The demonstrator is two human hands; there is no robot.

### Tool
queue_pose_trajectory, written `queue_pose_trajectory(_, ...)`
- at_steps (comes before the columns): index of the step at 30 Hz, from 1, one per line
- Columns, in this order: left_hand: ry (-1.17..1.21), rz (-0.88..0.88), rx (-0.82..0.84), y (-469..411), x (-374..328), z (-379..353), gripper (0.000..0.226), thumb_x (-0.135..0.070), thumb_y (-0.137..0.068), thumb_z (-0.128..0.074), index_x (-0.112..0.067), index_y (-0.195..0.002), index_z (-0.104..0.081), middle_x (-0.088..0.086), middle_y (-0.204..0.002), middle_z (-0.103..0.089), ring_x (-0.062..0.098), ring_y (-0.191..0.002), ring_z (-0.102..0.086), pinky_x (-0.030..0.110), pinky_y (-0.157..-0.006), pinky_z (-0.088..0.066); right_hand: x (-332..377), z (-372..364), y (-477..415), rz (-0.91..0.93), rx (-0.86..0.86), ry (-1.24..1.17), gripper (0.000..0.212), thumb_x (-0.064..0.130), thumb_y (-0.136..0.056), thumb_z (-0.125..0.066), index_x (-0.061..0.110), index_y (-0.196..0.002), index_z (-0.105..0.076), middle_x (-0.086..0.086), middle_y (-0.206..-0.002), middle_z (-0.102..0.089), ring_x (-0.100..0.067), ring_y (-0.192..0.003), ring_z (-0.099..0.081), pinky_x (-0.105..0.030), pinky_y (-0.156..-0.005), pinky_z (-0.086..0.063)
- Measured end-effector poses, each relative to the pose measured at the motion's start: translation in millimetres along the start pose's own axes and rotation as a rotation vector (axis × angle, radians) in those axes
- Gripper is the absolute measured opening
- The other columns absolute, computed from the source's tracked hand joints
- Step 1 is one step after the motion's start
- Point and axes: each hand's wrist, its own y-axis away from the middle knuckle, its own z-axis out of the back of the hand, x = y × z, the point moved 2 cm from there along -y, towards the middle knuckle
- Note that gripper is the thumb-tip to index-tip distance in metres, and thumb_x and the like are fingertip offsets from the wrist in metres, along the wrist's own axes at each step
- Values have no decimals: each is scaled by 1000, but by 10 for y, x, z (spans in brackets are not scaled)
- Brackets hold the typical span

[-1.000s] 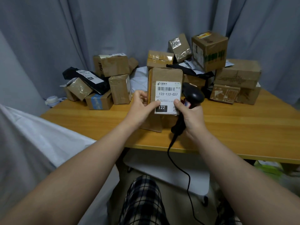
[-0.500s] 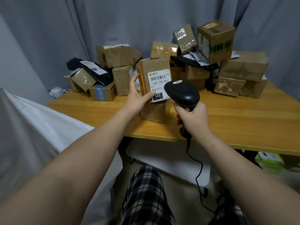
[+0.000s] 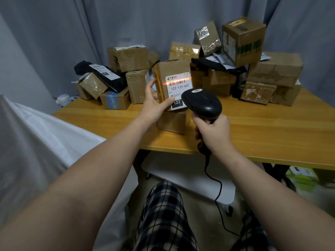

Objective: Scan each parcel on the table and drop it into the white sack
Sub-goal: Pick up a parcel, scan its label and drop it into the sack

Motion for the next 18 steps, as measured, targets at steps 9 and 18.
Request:
queue_pose_trajectory(9,0,12,2,2,-10,-2,85,-17,-87,-69,-35,-147,-11,0,-119,-51,17,-115,-54,30,-88,-53,34,22,12,15,4,39,30,17,-88,-67,-8,-75,-59,-9,-55,-57,-13,-43,-57,-29,-46,-50)
queue_pose_trajectory(18,-1,15,13,9,-17,-1,85,-18,-88,-69,-35,-147,-11,1,-119,-52,21,-119,-54,38,-96,-51,6,27,75,18,-29,32,29,15,-88,-68,-10,-76,-60,-11,-56,-56,-16,-44,-57,-32,-48,-49)
